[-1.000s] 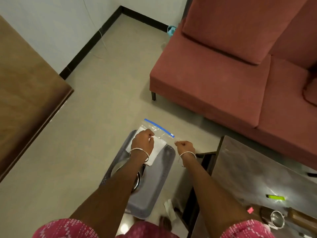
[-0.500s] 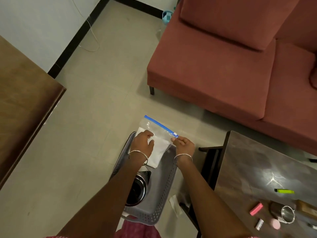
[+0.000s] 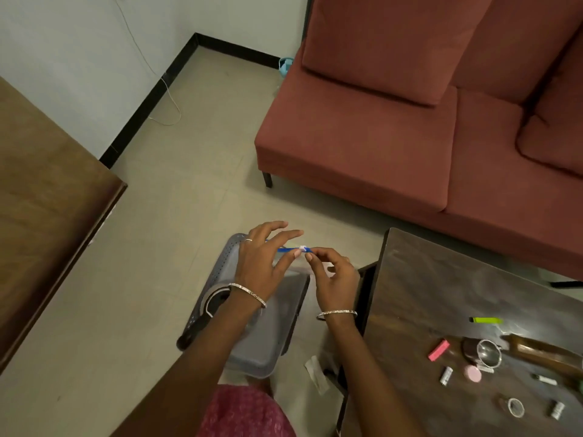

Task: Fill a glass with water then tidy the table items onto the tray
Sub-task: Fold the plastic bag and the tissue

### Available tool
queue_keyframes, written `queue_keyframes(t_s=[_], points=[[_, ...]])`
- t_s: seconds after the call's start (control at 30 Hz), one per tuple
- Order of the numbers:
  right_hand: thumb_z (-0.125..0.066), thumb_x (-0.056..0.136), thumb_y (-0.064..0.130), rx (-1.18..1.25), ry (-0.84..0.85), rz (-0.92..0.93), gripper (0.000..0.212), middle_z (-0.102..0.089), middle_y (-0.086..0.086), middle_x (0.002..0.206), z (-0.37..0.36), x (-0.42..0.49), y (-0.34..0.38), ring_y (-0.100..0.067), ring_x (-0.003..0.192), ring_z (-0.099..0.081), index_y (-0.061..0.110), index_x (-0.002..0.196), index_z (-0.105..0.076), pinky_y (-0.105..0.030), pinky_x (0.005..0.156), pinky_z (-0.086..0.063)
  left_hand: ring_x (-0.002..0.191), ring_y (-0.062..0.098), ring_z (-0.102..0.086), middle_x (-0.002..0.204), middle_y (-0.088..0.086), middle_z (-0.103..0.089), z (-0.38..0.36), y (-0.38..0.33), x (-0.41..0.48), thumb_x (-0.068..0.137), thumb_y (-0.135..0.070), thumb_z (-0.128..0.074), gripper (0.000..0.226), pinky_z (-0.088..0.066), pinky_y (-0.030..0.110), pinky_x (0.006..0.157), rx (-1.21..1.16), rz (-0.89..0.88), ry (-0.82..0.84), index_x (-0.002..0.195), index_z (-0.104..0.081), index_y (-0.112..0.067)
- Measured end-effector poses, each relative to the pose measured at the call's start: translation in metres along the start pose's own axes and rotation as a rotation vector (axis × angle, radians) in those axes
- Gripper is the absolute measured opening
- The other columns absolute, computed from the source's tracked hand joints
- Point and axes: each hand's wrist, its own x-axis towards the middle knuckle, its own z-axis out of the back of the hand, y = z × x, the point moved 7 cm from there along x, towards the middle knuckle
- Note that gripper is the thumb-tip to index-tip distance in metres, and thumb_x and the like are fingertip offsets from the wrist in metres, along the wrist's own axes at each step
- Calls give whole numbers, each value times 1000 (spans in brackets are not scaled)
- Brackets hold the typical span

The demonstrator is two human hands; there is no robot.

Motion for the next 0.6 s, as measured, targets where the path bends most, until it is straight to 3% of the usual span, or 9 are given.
queue_keyframes(t_s=[0.1,0.3,0.5,0.6], points=[[-69,90,30,-30,-20,100,7,-71,21,90,40,-27,14,-3,91,-60,30,94,-75,-20,74,-48,126,19,-47,127,-3,-60,3,-42,-25,86,-38,-68,27,-42,50,100,29,-47,-7,111,-72,-29],[-71,90,29,4,-18,264,4,-72,19,89,120,-80,37,-4,91,-61,29,92,-74,-17,76,-45,126,18,-48,116,-5,-66,4,-116,-88,86,-35,-68,15,-40,50,102,27,-76,-44,96,-75,-26],[-77,85,23,35,-19,381,4,-70,19,84,199,-136,42,-14,90,-58,26,83,-74,-36,77,-49,126,17,-52,114,-7,-68,-9,-191,-169,89,-41,-54,29,-36,51,105,64,-116,-126,91,-73,-19],[-80,80,18,40,-51,402,9,-64,24,79,240,-158,39,-17,91,-57,24,78,-74,-36,80,-44,130,12,-47,118,-12,-65,-25,-224,-200,90,-46,-45,34,-27,49,111,87,-111,-144,93,-70,-23]])
